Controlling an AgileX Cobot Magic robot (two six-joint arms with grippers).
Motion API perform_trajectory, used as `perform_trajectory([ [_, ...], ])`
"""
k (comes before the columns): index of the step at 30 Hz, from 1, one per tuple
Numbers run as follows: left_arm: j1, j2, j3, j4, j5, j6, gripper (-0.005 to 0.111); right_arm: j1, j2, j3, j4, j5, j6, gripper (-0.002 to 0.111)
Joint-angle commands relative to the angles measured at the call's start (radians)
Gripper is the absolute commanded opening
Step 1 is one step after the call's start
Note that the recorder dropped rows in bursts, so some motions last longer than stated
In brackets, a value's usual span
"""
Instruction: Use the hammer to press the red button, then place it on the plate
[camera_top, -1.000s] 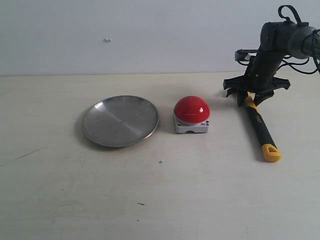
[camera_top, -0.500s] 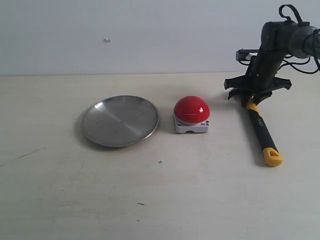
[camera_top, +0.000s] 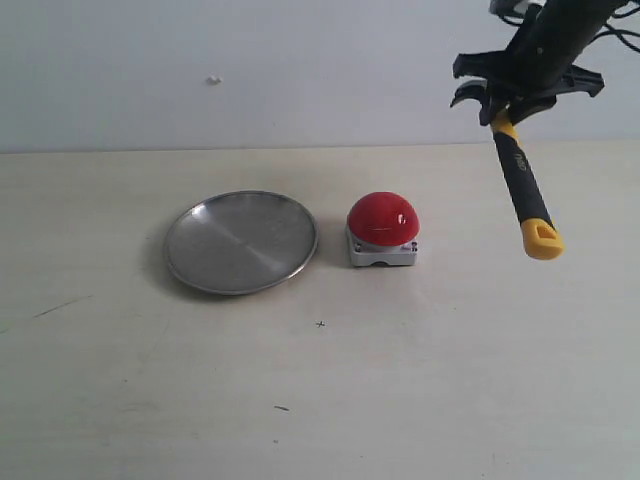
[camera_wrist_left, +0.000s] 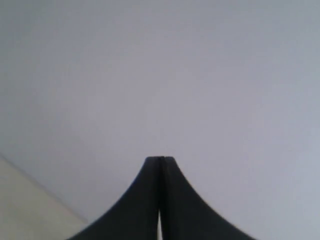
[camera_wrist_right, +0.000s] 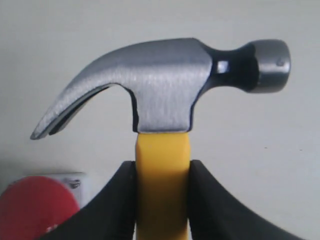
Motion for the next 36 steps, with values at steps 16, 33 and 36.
perform_trajectory([
  [16,-0.077,1.14,-0.478,0.868,-0.786,-0.377,0.01,0.083,-0.203,-0.008,-0.01,0.02,-0.002,0.0],
  [33,-0.588,2.102,-1.297,0.903,-0.756,-0.629,0.07,0.163,-0.209,-0.008,-0.064,0.018,0.027,0.0],
  [36,-0.619,2.154,-1.396,0.903,-0.7,-0.693,0.07,0.163,-0.209,-0.008,-0.077,0.018,0.027,0.0],
])
